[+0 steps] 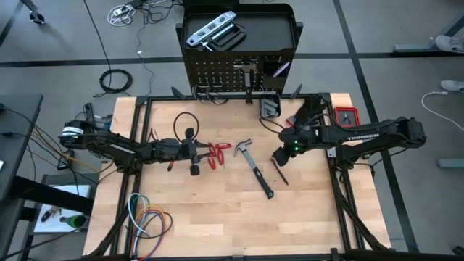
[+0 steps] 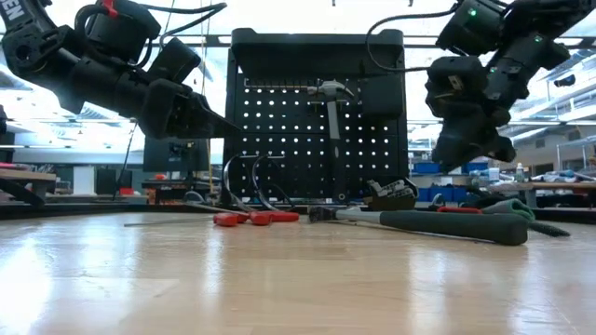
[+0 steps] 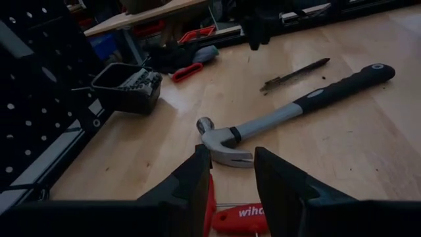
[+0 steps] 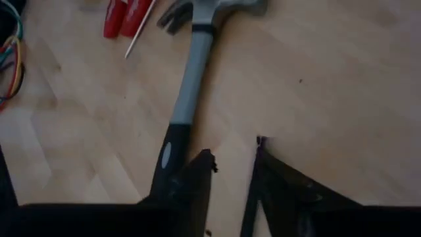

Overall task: Hang tools onto peg board
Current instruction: Remove the middle black pen from the top basket from the peg board, then remove the left black pen from the top basket from the peg board

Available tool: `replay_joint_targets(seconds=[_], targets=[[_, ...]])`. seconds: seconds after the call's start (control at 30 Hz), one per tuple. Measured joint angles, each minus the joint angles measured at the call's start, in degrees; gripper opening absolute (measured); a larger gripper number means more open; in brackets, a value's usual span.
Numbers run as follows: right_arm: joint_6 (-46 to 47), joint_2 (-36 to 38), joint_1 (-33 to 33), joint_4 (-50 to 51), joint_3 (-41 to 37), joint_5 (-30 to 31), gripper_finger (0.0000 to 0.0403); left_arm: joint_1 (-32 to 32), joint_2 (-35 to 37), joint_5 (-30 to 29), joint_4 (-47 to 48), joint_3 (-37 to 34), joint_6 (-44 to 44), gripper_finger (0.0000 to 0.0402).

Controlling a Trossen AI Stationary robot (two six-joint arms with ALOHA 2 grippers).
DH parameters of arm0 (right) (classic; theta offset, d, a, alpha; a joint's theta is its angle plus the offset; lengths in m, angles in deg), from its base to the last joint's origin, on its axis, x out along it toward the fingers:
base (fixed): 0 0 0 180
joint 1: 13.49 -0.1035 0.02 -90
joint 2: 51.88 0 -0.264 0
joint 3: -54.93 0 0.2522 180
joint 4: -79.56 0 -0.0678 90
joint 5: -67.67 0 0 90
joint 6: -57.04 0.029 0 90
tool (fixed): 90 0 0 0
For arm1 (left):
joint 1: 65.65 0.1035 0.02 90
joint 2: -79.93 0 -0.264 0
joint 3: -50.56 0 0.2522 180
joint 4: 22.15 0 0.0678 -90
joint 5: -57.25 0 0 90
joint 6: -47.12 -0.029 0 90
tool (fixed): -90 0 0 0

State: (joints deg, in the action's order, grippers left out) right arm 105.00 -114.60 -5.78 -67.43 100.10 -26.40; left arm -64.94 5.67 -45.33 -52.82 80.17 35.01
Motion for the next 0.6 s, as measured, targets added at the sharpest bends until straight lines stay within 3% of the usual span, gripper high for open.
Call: replay_joint_targets(seconds=[0.17,0.27,0.6], targets=[[-0.66,0.00,0.00,1.46,2.09,2.54,0.0182,0.00,0.00,0.00,0.01,0.00,-1.13,0.0122],[-3.57,0.00,0.02,2.31,4.51,7.31,0.0197,0.01,0.00,0.00,0.02,0.00,-1.17,0.0122],[-26.76,0.95,0.51,9.46,18.39,37.86,0.0194,-0.04,0.00,0.00,0.72,0.00,-0.87,0.0122]])
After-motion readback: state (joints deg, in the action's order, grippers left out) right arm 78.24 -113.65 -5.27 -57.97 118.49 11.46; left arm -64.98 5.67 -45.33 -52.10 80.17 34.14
